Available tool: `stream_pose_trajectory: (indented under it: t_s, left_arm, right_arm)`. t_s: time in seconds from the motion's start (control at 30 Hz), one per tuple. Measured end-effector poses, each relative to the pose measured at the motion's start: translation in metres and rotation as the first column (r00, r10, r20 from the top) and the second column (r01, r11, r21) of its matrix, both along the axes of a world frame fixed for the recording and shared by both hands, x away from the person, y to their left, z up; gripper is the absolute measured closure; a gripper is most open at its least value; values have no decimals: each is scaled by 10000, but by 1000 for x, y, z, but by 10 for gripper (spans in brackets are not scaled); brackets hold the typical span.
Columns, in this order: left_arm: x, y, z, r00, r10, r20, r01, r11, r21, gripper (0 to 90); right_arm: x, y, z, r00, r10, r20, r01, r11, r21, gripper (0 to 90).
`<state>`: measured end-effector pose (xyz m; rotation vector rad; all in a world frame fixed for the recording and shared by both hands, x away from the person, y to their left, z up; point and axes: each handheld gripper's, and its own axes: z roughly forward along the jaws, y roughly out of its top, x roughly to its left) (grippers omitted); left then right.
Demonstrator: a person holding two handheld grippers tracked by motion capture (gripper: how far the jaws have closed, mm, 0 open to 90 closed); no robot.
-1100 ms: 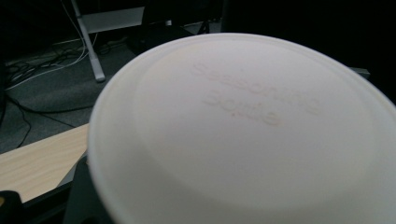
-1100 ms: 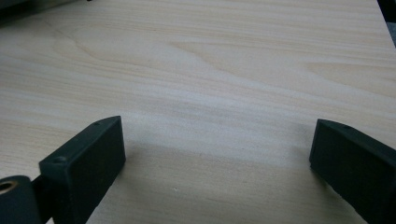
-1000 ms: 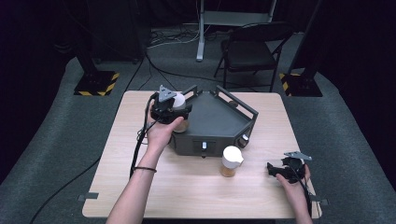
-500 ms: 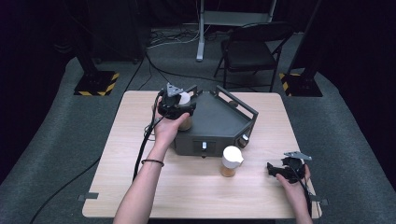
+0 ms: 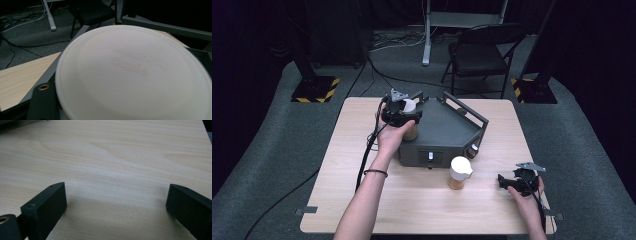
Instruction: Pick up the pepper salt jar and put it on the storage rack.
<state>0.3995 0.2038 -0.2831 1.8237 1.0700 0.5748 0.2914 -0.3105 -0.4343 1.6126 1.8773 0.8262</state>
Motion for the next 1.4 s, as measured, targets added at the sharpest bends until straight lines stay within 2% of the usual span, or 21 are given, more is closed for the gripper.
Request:
stream_pose_trajectory:
  t_s: [0.1,0.17,0.3,0.47,0.67,0.87,0.9,1.1,1.27,1.4]
  left_arm:
    - [-1,2,2,9999,-103,-42,103,9999,4,249]
    - [-2,3,3,9999,-107,-104,108,9999,26,181]
    - [-4,7,2,9995,-175,-245,176,9998,45,129]
    - [-10,9,-1,9997,-143,-181,147,9996,226,96]
    - [-19,13,-4,9999,-126,-63,129,9983,569,83]
    - [-27,25,-10,9998,-204,-31,205,9984,521,76]
    - [-33,28,-11,9998,-148,103,141,9980,615,76]
    - [-42,39,-15,9997,-50,250,37,9987,502,76]
    - [-49,42,-22,9997,46,228,-65,9968,798,76]
    - [-54,44,-27,9995,-93,288,64,9952,980,76]
  right_arm:
    - [0,0,0,10000,0,0,0,10000,-2,24]
    - [0,0,0,10000,0,0,0,10000,-2,24]
    - [0,0,0,10000,-1,1,1,10000,-2,24]
    - [0,0,0,10000,-1,1,1,10000,-2,24]
    - [0,0,0,10000,-2,1,2,10000,0,24]
    - [0,0,0,10000,25,4,-25,10000,0,24]
    - [0,0,0,10000,22,2,-22,10000,0,23]
    - [1,0,0,10000,3,-19,-3,10000,-19,16]
    - [1,1,0,10000,0,-27,0,10000,-25,14]
    - [1,1,0,10000,-5,-29,5,10000,-21,14]
